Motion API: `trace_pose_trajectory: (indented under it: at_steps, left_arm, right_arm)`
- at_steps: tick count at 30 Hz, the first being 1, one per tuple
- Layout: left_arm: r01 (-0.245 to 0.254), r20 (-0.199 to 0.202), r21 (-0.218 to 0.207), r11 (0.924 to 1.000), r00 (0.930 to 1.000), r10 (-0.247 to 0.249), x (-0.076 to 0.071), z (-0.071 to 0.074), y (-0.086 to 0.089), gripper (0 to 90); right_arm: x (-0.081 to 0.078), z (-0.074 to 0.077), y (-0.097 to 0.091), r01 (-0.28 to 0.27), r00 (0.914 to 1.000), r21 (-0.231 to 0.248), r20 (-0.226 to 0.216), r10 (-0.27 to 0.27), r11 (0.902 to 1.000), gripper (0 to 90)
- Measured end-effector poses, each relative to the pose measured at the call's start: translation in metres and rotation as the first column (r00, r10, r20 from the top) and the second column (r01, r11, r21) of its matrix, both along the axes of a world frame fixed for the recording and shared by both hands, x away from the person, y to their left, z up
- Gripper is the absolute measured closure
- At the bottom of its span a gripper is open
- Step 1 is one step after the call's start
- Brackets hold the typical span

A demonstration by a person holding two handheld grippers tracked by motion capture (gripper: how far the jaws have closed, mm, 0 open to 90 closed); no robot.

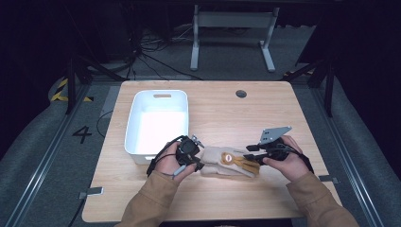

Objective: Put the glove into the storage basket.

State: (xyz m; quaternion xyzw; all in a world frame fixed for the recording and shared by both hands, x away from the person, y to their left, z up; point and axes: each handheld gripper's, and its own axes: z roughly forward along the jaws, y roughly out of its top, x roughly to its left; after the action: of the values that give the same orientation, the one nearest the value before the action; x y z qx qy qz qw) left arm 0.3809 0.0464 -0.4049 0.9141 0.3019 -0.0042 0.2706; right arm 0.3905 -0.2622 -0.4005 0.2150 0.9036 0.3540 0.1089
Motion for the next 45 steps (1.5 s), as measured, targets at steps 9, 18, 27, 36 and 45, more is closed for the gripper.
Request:
trace_pose_trajectory:
  at_steps: [9, 18, 27, 36, 45]
  left_arm:
    - [0.014, -0.017, 0.007, 0.9999, 0.9998, -0.014, 0.005, -0.003, -0.005, 70.9]
    - [0.023, -0.031, 0.018, 0.9996, 0.9993, -0.022, 0.01, -0.008, -0.011, 69.8]
    - [0.018, -0.046, 0.026, 0.9995, 0.9988, -0.016, 0.014, -0.015, -0.013, 68.7]
    - [-0.001, -0.038, 0.041, 0.9992, 0.9993, 0.003, 0.014, -0.016, -0.013, 66.1]
    - [-0.026, -0.001, 0.092, 0.9954, 0.9996, 0.027, 0.014, -0.017, -0.018, 62.3]
  right_arm:
    - [-0.002, -0.008, -0.02, 0.073, 0.9957, -0.052, -0.053, -0.075, 0.996, 59.1]
    - [-0.004, -0.022, -0.025, 0.073, 0.99, -0.097, -0.113, -0.084, 0.9927, 58.6]
    - [0.0, -0.032, -0.024, 0.051, 0.9904, -0.108, -0.123, -0.064, 0.9928, 69.3]
    - [0.0, -0.032, -0.022, 0.039, 0.9921, -0.124, -0.113, -0.053, 0.9915, 74.3]
    - [0.0, -0.032, -0.021, 0.039, 0.9924, -0.126, -0.111, -0.053, 0.9913, 73.8]
